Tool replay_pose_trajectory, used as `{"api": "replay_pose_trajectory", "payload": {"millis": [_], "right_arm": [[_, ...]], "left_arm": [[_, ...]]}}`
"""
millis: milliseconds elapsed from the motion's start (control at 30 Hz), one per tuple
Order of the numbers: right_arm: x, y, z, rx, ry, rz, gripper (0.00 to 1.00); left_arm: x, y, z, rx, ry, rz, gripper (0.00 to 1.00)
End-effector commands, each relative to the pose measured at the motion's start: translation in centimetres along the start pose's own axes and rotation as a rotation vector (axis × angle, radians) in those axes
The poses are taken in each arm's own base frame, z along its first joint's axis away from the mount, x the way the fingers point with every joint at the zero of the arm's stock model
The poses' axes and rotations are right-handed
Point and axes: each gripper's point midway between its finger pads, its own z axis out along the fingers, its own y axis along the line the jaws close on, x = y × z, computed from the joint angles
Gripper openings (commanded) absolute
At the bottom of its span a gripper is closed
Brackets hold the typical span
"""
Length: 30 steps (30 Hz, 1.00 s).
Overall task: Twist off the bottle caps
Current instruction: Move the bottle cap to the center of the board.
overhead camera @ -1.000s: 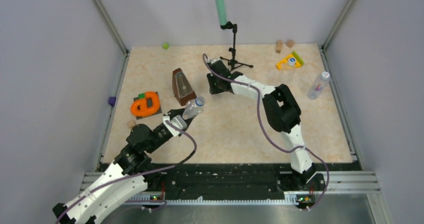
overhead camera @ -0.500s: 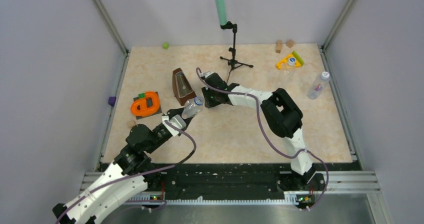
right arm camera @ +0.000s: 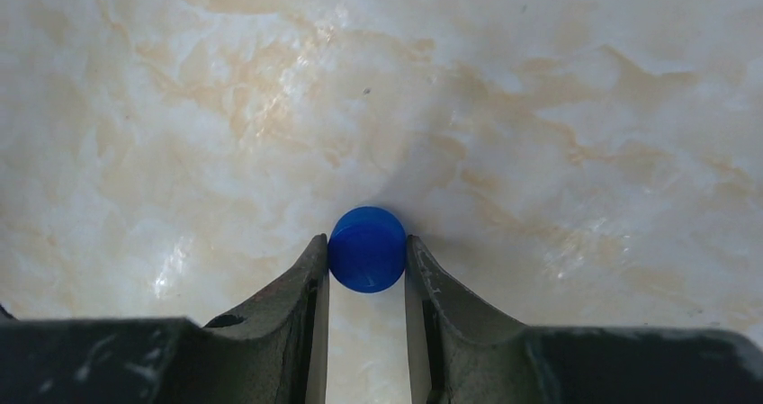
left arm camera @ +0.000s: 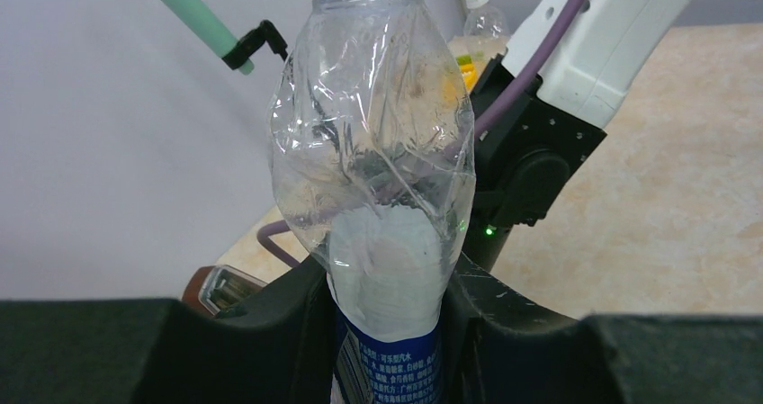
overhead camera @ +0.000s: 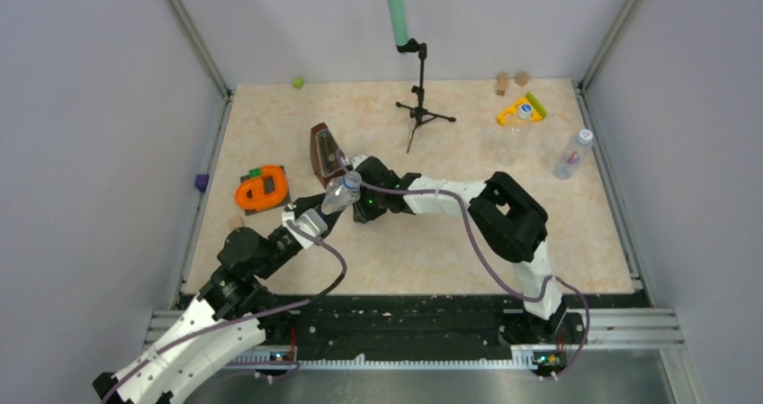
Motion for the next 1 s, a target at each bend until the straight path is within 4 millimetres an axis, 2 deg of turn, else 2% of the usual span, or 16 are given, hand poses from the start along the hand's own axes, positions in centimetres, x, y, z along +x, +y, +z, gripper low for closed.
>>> {"api": "replay_pose_trajectory", "payload": {"millis": [0,67,133,233,400,567,667,800,967], "right_arm": [[0.7,1.7,-1.9,-0.063,0.017,-0.003,0.31],[-0.1,2.5,-2.9,-0.101,-0.014,-0.008,0.45],[-1.3,3.4,-4.0,-0.149,-0.06,-0.004,0.53],[-3.1,4.2,-5.8,-0.197,-0.122,0.02,0.54],[-5.7,2.0,-9.9,-0.182,-0.261,0.118,0.54],[-8.0,-0.3,-16.8,-0.211,-0.492,0.276,0.53],[-9.0,-0.5,-22.5,-0.247,-0.68,0.31,0.52],[-10.3,1.9,-28.8,-0.371,-0.811,0.24,0.51],[-11.2,5.7,-34.5,-0.556,-0.886,0.138,0.53]], "left_arm": [[-4.3,2.0,-0.9,-0.058,-0.102,0.028,0.0],[-4.5,2.3,-1.1,-0.067,-0.103,0.033,0.0],[-4.5,2.4,-1.2,-0.073,-0.103,0.034,0.0],[-4.8,2.4,-1.3,-0.071,-0.11,0.034,0.0],[-4.6,2.3,-1.3,-0.069,-0.104,0.027,0.0],[-2.9,1.6,-0.6,-0.048,-0.06,0.018,0.0],[-1.7,1.3,0.1,-0.04,-0.021,0.013,0.0],[-0.8,0.9,0.7,-0.025,-0.005,0.008,0.0],[0.1,0.4,1.3,0.001,0.02,0.01,0.0]]}}
